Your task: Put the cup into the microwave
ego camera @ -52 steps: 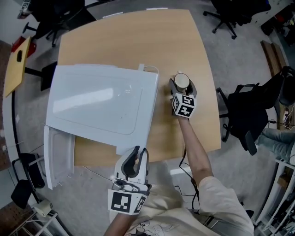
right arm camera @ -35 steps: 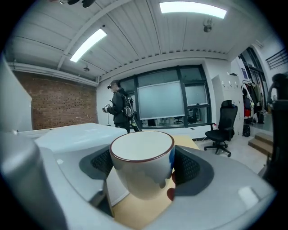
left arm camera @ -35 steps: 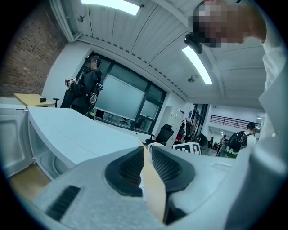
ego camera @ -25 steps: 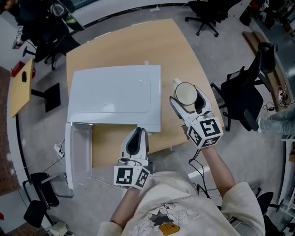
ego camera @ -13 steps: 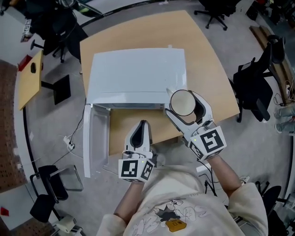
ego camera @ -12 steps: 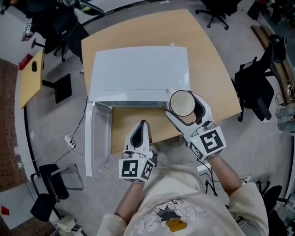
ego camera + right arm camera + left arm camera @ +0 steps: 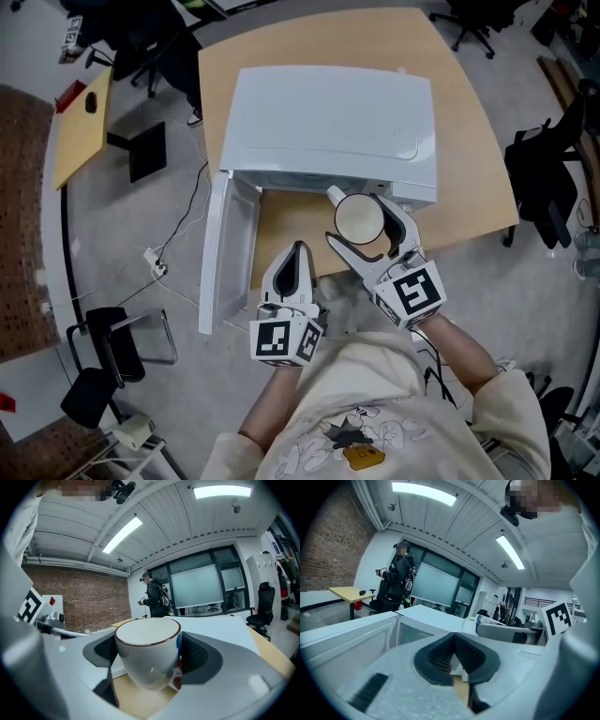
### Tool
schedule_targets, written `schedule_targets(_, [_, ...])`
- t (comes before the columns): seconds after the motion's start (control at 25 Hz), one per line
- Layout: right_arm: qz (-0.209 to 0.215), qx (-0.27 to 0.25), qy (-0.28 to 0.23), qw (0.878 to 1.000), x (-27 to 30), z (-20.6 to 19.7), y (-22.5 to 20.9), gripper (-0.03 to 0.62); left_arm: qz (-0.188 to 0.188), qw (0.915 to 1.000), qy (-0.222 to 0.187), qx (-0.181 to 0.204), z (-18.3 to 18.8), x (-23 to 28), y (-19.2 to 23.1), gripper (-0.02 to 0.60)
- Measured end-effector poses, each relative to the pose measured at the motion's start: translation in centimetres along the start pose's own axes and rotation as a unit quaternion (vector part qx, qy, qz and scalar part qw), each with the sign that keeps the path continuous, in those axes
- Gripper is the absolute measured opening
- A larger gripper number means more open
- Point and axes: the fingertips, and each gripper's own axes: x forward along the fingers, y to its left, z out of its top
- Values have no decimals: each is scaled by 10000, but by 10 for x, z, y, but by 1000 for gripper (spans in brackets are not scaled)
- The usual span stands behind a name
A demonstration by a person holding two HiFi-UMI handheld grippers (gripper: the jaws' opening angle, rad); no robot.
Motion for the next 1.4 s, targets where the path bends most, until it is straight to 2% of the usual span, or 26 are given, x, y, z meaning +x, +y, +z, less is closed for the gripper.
schedule_targets(0.28, [269, -114, 118, 9995, 34, -35, 19, 403, 172, 9998, 64, -113, -7, -5, 15, -2])
schedule_targets(0.52, [183, -11, 138, 9997, 70, -77, 12, 403, 362, 9990, 252, 14, -21, -6, 29, 0])
schedule_targets(0.76, [-81, -9, 251, 9997, 114, -121, -9, 403, 580, 9978, 305, -57, -27, -12, 42, -1])
schedule_targets(0.92, [-329, -156, 271, 9990, 143, -142, -27, 403, 553, 9976, 356, -227, -37, -13, 48, -1])
schedule_targets(1.4, [-952, -51, 108, 9954, 202, -153, -72, 403, 830, 9951, 408, -358, -45, -23, 78, 0])
